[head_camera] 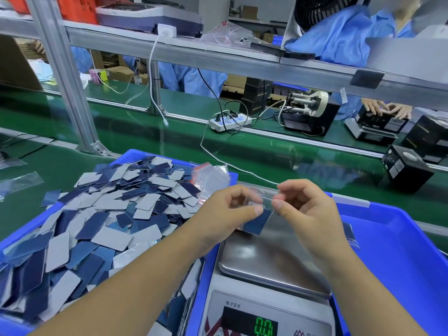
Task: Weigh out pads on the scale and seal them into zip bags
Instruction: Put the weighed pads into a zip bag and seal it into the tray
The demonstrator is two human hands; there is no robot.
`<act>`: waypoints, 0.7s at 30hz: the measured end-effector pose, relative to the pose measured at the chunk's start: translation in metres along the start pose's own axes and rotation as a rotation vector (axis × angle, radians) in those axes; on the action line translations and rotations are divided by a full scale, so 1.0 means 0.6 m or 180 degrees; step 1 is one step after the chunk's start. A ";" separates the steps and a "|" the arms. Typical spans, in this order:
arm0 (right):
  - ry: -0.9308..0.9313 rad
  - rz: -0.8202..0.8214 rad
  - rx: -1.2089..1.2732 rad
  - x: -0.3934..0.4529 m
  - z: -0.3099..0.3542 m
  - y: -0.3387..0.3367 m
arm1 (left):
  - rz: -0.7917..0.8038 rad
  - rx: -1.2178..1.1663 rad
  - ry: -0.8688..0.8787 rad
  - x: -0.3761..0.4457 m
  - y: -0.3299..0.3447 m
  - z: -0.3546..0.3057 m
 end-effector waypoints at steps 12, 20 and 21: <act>0.0300 0.0058 -0.0026 0.003 -0.024 -0.009 | -0.0429 -0.0149 -0.0084 0.008 -0.024 0.005; 0.0157 0.0216 0.0010 0.003 -0.013 0.001 | -0.0343 0.0073 0.0014 0.007 -0.018 0.001; 0.0166 0.0234 0.0059 0.002 -0.015 0.002 | -0.0328 0.0024 0.0014 0.007 -0.017 0.002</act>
Point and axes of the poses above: each hand's wrist, its own x-axis towards the middle knuckle, its own y-axis out of the palm, z = x × y, the point moved 9 cm from there along x, towards the middle knuckle, and after that the axes turned 6 degrees about x, right-handed, at the moved point
